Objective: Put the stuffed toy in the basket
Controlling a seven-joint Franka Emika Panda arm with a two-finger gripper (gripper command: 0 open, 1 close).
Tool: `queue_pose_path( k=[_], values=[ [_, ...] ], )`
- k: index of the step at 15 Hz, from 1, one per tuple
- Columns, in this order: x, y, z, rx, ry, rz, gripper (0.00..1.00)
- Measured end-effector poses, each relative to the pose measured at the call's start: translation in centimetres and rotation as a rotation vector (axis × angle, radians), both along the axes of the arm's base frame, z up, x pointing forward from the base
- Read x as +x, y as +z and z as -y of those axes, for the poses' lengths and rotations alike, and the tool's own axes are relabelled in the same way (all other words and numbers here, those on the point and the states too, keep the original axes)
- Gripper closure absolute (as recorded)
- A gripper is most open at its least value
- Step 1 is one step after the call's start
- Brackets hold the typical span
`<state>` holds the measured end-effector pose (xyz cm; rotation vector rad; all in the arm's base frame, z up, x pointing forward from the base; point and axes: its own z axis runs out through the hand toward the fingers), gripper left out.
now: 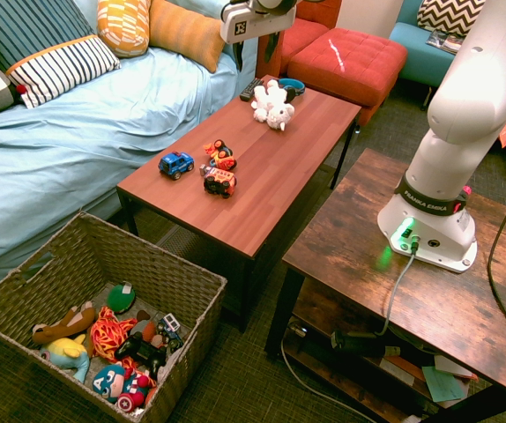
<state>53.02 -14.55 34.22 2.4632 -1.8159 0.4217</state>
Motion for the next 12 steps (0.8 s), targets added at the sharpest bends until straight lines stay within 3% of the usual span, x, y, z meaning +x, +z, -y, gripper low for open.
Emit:
queue_pose_path(
  k=[5,12],
  values=[
    [2.6,-4.7,9.5,0.006,-0.201,-0.028,0.00],
    [3.9,-14.3,15.7,0.025,-0.333,-0.095,0.00]
  ],
)
